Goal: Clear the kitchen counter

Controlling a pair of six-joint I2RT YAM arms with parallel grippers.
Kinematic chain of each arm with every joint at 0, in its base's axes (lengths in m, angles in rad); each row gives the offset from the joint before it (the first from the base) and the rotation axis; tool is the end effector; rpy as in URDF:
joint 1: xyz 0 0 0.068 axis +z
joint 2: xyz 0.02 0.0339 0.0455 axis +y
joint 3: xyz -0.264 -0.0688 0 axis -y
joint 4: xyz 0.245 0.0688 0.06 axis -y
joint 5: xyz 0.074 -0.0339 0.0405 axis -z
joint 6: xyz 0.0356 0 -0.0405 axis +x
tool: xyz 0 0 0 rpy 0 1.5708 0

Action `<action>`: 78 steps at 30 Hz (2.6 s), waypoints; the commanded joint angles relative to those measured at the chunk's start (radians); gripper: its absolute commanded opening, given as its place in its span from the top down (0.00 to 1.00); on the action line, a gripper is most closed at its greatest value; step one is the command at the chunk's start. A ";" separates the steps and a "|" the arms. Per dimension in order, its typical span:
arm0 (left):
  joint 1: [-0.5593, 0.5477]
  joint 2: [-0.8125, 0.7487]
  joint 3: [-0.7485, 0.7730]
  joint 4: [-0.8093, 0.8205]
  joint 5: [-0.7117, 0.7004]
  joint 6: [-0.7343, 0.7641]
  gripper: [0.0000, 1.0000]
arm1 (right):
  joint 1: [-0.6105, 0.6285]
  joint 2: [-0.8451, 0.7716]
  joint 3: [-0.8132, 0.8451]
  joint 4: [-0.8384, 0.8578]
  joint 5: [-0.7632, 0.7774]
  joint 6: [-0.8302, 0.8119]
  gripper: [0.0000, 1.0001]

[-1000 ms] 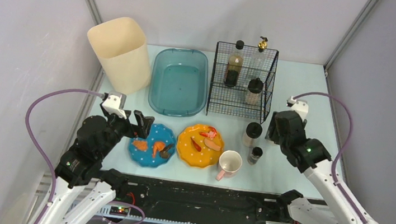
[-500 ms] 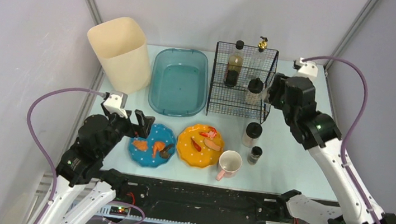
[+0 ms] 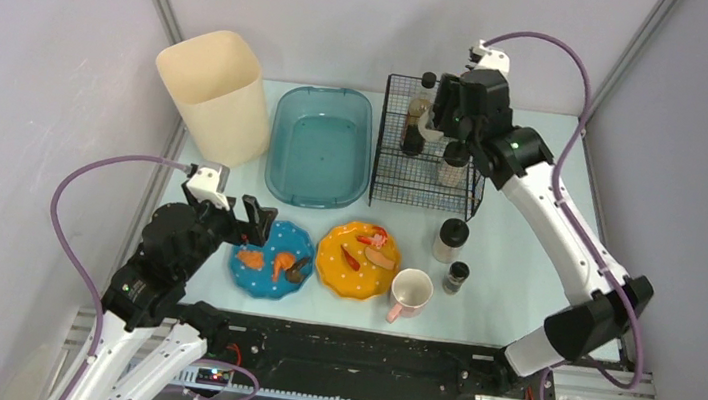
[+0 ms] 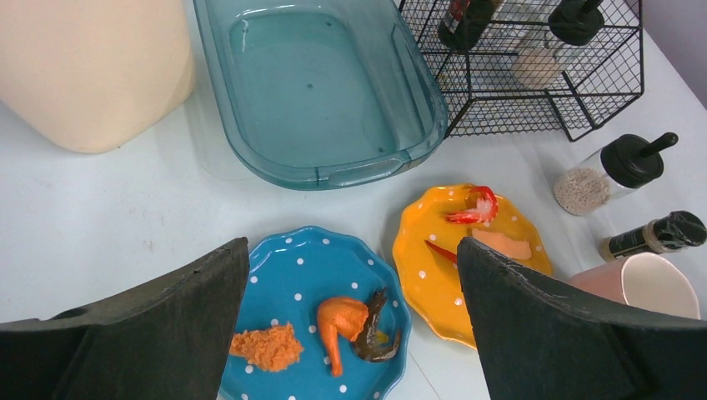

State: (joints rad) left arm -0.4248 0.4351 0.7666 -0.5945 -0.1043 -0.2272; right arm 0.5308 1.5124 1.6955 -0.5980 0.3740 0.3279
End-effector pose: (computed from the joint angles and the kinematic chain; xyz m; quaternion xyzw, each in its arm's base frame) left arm 0.0912 -0.0372 0.3328 0.0466 0.7919 -0.1553 0.5887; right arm 0.2934 0.1572 0.4375 0.0177 0.8290 0.0819 0.5529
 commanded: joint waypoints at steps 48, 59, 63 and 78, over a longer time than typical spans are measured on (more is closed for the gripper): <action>0.007 0.021 0.000 0.000 -0.029 0.014 0.02 | -0.026 0.555 0.124 0.199 -0.015 0.039 0.61; 0.007 0.023 0.000 -0.001 -0.022 0.014 0.02 | -0.010 0.447 0.117 0.187 0.016 0.011 0.27; 0.007 0.023 0.000 0.000 -0.020 0.013 0.02 | 0.008 0.374 0.095 0.182 0.044 -0.001 0.22; 0.007 0.008 0.002 -0.001 -0.008 0.011 0.02 | 0.091 -0.153 -0.282 0.121 0.123 -0.012 0.20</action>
State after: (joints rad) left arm -0.4248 0.4511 0.7666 -0.6086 -0.1246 -0.2272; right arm 0.6186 1.5169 1.5414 -0.4530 0.4599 0.3096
